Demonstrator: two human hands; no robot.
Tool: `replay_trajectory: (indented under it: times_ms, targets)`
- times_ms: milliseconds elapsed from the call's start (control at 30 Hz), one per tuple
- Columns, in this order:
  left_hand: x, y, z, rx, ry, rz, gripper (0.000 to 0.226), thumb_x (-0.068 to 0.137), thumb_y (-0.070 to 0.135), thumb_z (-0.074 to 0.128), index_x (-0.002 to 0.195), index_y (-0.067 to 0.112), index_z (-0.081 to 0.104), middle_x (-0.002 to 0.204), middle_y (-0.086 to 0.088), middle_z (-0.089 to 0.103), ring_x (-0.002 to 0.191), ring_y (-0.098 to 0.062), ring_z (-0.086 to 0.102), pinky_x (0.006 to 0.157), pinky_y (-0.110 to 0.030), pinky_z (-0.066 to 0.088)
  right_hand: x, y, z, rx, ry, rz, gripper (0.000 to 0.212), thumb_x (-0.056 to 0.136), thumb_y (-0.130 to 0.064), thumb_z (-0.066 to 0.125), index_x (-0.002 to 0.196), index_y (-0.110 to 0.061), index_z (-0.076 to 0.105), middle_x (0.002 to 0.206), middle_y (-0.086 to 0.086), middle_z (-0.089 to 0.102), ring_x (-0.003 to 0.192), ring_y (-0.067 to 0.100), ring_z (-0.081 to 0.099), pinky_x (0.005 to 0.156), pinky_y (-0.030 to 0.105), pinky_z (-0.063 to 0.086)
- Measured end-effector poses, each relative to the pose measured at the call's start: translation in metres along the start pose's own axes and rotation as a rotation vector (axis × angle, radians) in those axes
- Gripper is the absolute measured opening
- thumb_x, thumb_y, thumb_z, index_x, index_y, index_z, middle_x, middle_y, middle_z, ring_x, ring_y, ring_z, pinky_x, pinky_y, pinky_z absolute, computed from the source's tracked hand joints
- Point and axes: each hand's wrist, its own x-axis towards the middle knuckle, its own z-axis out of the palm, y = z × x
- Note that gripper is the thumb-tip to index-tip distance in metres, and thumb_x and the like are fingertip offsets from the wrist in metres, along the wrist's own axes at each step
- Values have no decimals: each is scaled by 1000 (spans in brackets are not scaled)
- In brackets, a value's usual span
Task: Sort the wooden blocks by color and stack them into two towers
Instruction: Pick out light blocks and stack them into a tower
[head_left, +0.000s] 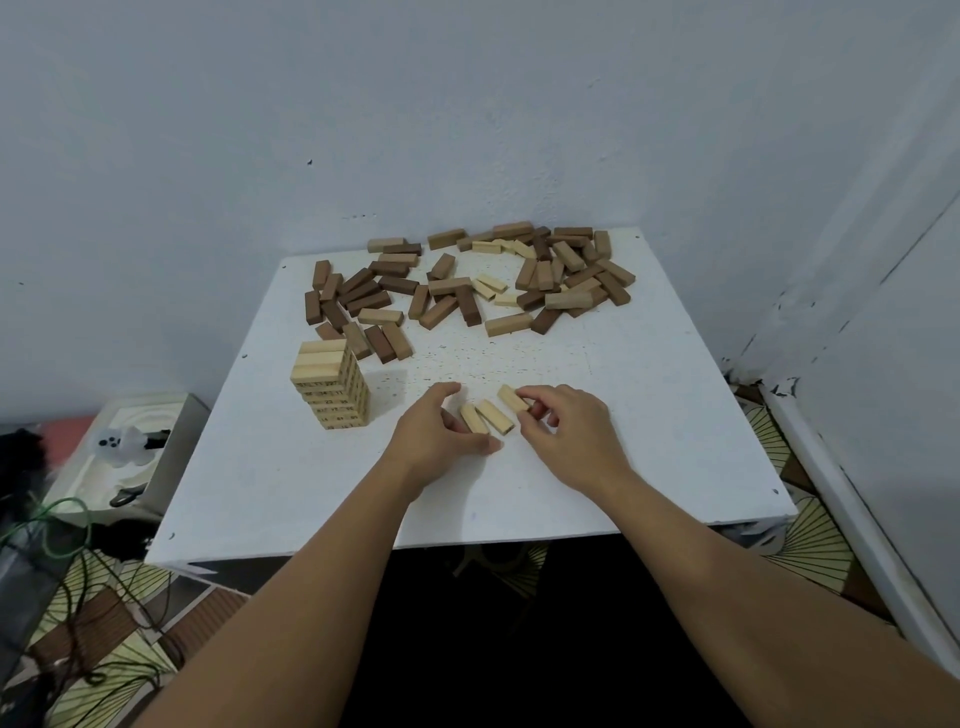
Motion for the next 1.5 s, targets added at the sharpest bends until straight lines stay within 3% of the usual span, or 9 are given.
replay_trajectory:
  times_ms: [100, 233, 367, 733, 833, 967, 1067, 1233, 1500]
  targets:
    - [-2, 1, 1, 5, 13, 6, 66, 68, 32, 97, 122, 29, 59, 89, -3, 67, 82, -16, 63, 67, -27, 41, 0, 1, 0, -28, -13, 9, 27, 95, -40, 68, 120, -33, 74, 89, -17, 59, 84, 6, 55, 92, 40, 50]
    - [-2, -4, 5, 16, 39, 36, 51, 72, 30, 95, 115, 33, 69, 82, 0, 65, 75, -13, 59, 64, -26, 41, 0, 2, 1, -46, -31, 11, 23, 94, -48, 67, 111, -37, 77, 91, -16, 58, 89, 7, 55, 92, 39, 48]
    - [0, -6, 4, 19, 4, 46, 53, 70, 31, 96, 115, 37, 71, 82, -1, 64, 75, -12, 58, 66, -27, 41, -1, 1, -1, -36, -25, 11, 13, 92, -43, 71, 98, -34, 78, 89, -14, 60, 86, 6, 54, 91, 38, 48]
    - [-4, -2, -3, 32, -70, 49, 54, 69, 26, 97, 117, 35, 72, 85, 0, 61, 77, -12, 56, 67, -25, 40, 0, 2, -1, -71, -50, 8, 15, 86, -50, 73, 93, -37, 74, 87, -18, 59, 86, 5, 56, 91, 36, 48]
    - [-5, -1, -3, 32, -84, 50, 53, 72, 24, 96, 118, 34, 72, 86, 0, 60, 77, -11, 55, 67, -24, 40, 0, 2, -1, -90, -62, 13, 26, 85, -55, 71, 104, -38, 71, 97, -19, 55, 96, 5, 54, 97, 34, 43]
    - [-5, 0, -4, 29, -96, 53, 52, 73, 23, 95, 119, 34, 73, 85, 0, 60, 77, -12, 57, 69, -25, 41, 1, -2, -4, -169, -208, 28, 61, 84, -63, 57, 141, -43, 53, 115, -16, 40, 118, 10, 41, 111, 33, 27]
    - [-4, -1, -6, 34, -107, 52, 55, 72, 23, 95, 121, 36, 72, 86, -1, 61, 79, -14, 58, 70, -27, 42, 3, -3, -10, -165, -312, 30, 75, 75, -67, 50, 147, -46, 46, 119, -16, 36, 124, 11, 35, 113, 31, 21]
    - [-2, -2, -9, 34, -126, 44, 72, 68, 20, 98, 132, 33, 67, 90, -1, 61, 83, -16, 60, 77, -30, 46, 6, -1, -16, -140, -370, 48, 71, 83, -51, 72, 148, -45, 44, 124, -12, 38, 127, 12, 34, 115, 32, 21]
    - [-5, -1, -8, 13, -126, 43, 55, 69, 17, 97, 117, 32, 75, 89, 1, 61, 81, -13, 59, 74, -25, 45, 8, -5, -21, -42, -385, 88, 57, 83, -49, 78, 137, -45, 57, 123, -13, 40, 129, 11, 35, 117, 35, 22]
